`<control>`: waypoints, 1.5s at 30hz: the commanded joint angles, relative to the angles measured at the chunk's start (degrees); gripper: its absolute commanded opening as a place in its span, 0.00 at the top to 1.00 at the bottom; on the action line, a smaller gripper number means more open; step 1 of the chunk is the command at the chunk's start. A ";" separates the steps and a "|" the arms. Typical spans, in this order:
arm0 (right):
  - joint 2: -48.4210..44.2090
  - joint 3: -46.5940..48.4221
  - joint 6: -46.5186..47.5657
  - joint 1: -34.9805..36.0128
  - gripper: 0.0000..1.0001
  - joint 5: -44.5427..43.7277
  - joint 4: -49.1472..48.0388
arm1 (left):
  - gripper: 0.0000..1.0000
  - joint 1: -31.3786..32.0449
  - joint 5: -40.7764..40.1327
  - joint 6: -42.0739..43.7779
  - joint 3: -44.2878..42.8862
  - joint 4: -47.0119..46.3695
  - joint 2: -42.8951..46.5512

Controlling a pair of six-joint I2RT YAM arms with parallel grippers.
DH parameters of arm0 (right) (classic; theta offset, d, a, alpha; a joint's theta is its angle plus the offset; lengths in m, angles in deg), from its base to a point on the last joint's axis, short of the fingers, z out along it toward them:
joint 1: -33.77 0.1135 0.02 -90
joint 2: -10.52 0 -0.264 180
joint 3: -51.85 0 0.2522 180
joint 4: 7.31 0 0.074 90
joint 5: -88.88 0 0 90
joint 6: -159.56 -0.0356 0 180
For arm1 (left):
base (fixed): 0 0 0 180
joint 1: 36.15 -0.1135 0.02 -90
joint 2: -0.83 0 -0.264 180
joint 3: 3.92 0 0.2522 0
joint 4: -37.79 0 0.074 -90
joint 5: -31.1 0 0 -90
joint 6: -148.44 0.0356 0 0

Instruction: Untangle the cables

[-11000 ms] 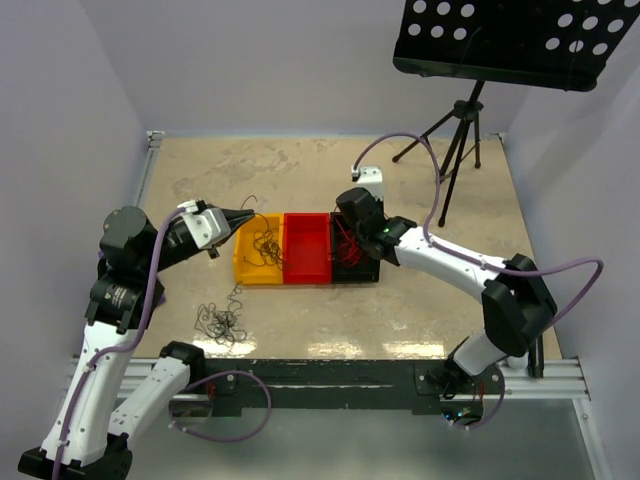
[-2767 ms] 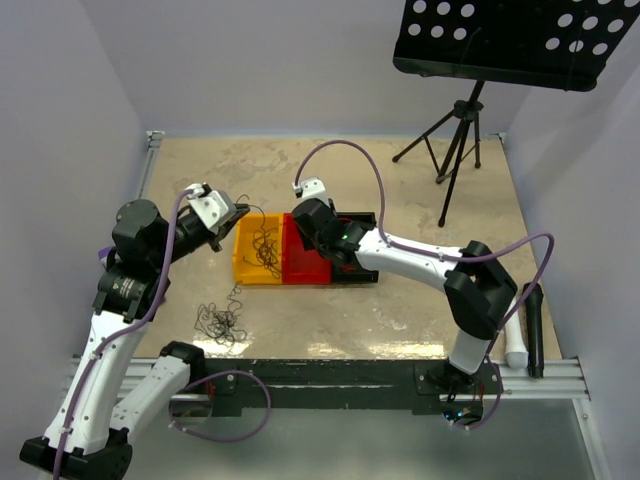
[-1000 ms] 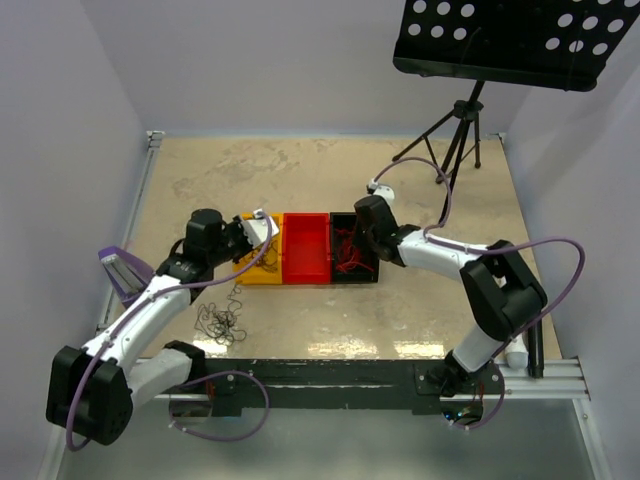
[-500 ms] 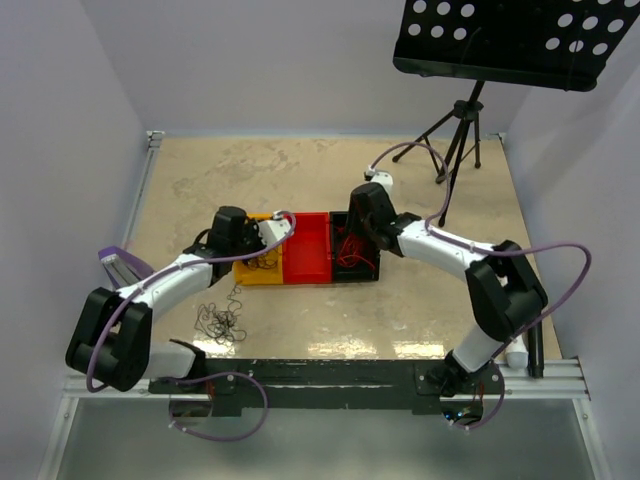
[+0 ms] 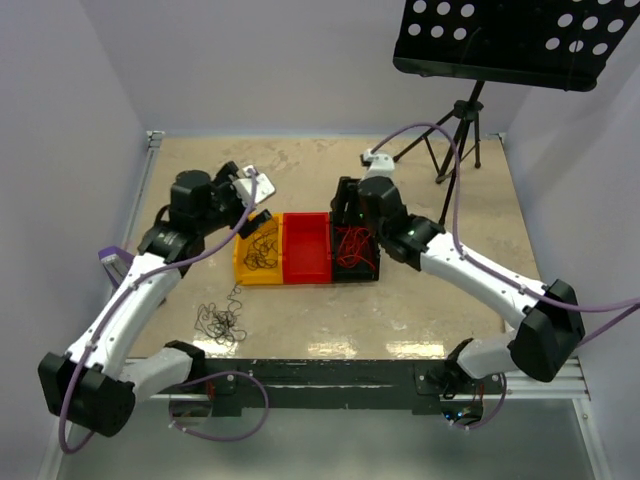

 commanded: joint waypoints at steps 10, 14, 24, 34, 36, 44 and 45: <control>17.20 5.07 2.07 28.61 0.36 14.63 -12.70 | 0.06 -19.13 18.16 0.49 -1.72 16.67 8.33; 26.34 9.72 -3.39 29.76 0.38 14.21 -12.18 | 0.07 -19.40 21.15 -0.91 -1.37 17.11 9.39; 35.41 14.57 -8.67 29.76 0.43 9.20 -17.71 | 0.09 -19.31 20.37 -2.58 -1.54 18.78 9.47; 41.21 15.89 -9.90 29.76 0.58 9.90 -18.33 | 0.09 -19.31 18.87 -2.67 -1.89 18.61 10.53; 41.57 15.71 -9.99 29.76 0.64 9.55 -18.16 | 0.10 -19.31 18.70 -3.28 -2.16 18.26 10.44; 34.47 11.59 -9.38 30.81 1.00 4.37 -17.01 | 0.12 -19.31 17.73 -4.16 -2.68 17.64 10.09; 32.27 10.54 -9.46 30.99 1.00 3.32 -16.93 | 0.12 -19.31 17.73 -3.99 -2.68 17.73 10.18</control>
